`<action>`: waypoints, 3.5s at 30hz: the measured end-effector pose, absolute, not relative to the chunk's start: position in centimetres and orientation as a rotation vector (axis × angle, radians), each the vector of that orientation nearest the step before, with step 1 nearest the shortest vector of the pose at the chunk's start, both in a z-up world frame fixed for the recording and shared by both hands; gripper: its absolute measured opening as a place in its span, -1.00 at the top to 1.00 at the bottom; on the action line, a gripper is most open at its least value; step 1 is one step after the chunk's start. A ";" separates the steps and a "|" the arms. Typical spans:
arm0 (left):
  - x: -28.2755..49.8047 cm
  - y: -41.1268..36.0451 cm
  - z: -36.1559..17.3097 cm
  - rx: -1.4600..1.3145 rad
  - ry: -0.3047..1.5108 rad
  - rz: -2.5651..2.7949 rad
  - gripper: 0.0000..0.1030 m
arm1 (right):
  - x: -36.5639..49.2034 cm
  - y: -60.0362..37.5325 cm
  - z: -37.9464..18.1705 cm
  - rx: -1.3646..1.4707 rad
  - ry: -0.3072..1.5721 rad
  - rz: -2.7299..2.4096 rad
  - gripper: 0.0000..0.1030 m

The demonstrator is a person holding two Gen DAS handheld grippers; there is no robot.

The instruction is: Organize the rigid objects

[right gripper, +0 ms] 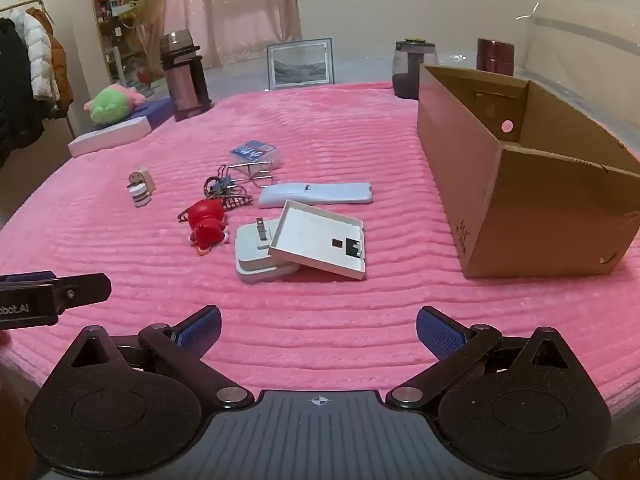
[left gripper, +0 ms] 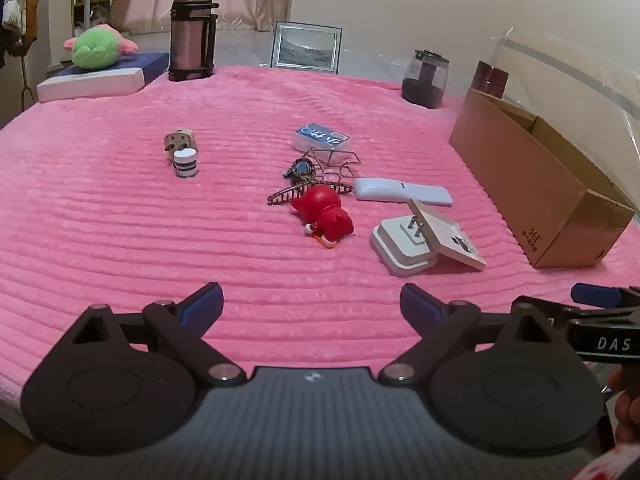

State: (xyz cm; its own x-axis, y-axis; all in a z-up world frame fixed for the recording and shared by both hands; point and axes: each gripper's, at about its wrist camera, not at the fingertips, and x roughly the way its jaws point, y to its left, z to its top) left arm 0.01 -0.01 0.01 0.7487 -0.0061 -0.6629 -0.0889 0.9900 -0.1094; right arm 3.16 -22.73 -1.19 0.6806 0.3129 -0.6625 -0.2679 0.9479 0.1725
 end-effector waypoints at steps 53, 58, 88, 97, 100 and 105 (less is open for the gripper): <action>-0.3 -1.7 0.0 -0.098 0.729 -0.009 -0.77 | 3.0 -23.0 -0.4 0.033 0.728 0.316 -0.96; -0.3 -1.7 -0.1 -0.098 0.729 -0.009 -0.77 | 2.9 -23.1 -0.5 0.033 0.728 0.314 -0.96; -0.3 -1.5 -0.3 -0.101 0.728 -0.007 -0.77 | 3.1 -23.5 -0.7 0.040 0.735 0.303 -0.96; 0.4 -1.6 -0.5 -0.102 0.736 -0.009 -0.77 | 3.4 -23.5 -0.9 0.047 0.740 0.303 -0.96; 0.8 -1.5 -0.8 -0.098 0.737 -0.010 -0.77 | 3.6 -23.4 -1.1 0.053 0.737 0.306 -0.96; 1.5 -1.1 -1.4 -0.091 0.741 -0.006 -0.77 | 4.4 -23.2 -1.5 0.072 0.723 0.312 -0.96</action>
State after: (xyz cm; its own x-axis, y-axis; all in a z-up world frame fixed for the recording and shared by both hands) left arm 1.49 -1.13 -1.40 0.7380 -0.0376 -0.6737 -0.0270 0.9960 -0.0851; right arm 4.44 -23.24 -1.54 0.7059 0.3056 -0.6390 -0.2559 0.9512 0.1722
